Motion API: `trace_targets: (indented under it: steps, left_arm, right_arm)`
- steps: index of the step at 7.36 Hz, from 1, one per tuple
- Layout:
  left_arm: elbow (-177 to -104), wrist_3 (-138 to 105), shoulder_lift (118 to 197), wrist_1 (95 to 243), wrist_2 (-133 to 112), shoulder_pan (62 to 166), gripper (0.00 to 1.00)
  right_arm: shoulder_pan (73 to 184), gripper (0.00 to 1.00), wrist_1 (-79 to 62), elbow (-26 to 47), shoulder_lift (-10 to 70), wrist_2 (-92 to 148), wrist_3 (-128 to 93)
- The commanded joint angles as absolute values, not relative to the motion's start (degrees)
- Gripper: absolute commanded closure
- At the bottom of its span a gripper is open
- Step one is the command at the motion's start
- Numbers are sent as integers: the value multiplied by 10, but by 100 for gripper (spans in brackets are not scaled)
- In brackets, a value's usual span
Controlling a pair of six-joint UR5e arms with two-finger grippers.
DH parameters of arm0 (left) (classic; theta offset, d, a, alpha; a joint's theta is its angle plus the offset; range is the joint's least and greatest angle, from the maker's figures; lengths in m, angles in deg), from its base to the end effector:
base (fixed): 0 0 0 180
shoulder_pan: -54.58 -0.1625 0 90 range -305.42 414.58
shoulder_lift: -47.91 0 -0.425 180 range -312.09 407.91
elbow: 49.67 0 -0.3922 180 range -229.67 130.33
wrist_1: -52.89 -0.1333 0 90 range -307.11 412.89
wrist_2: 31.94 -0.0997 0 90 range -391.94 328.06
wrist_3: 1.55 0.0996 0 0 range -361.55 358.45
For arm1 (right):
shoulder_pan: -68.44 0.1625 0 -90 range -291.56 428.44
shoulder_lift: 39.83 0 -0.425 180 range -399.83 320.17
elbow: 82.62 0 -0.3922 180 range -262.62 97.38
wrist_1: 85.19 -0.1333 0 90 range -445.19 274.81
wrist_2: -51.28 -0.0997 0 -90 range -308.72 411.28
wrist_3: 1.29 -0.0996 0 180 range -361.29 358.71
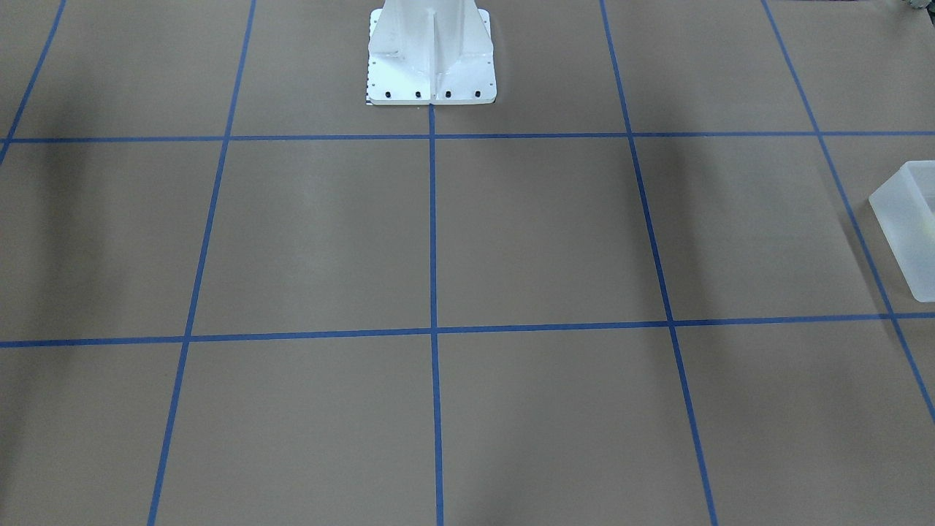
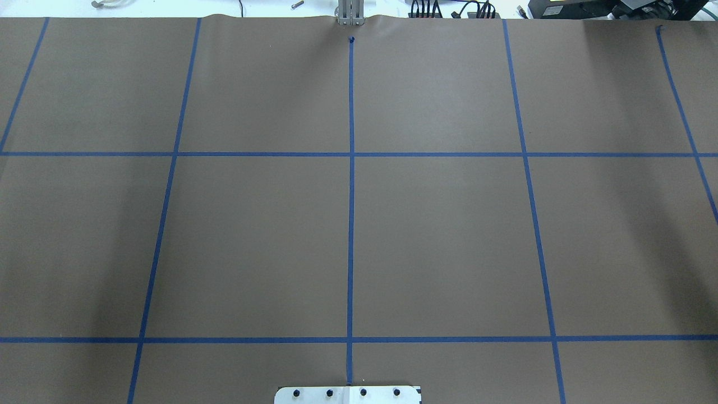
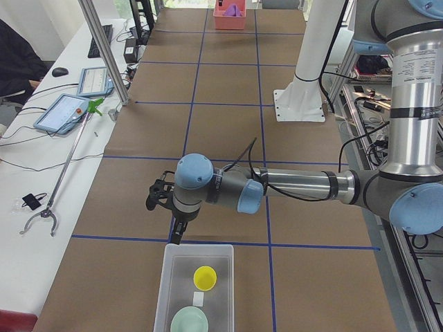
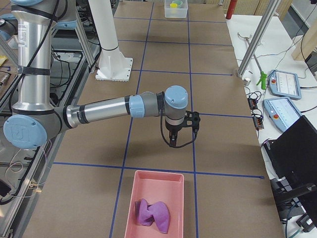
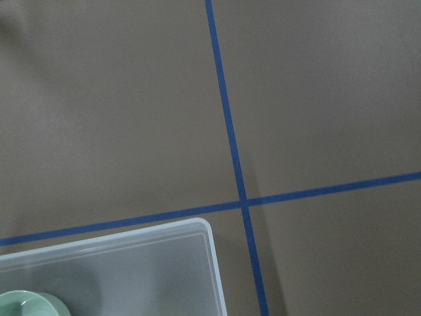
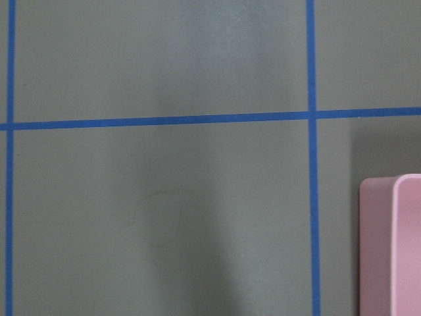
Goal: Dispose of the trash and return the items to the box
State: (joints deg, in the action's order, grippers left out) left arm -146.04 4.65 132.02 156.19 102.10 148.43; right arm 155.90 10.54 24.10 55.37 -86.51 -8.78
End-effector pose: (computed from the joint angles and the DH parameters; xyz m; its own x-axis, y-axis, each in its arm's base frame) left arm -0.0950 -0.4571 0.6278 0.7311 0.2209 -0.6455 -0.0138 0.9507 0.3097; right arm 0.0395 -0.4539 0.5639 0.6679 0.0260 0.7438 -0.0433 0.9991 0.0040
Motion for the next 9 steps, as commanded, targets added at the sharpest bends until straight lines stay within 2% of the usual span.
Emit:
trace_targets:
  steps: [1,3,9]
  left_arm:
    - [-1462,58,1309,1563,1020,1485,1]
    - [-1470,17,1314,1562,1017,1482,1]
    - [-1468,8,1311,1559,1017,1477,1]
  right_arm:
    - [1601,0,105,178,552,-868,-22]
    - [1626,0,106,152,559,-871,-21]
    - [1628,0,105,154,566,-870,-22]
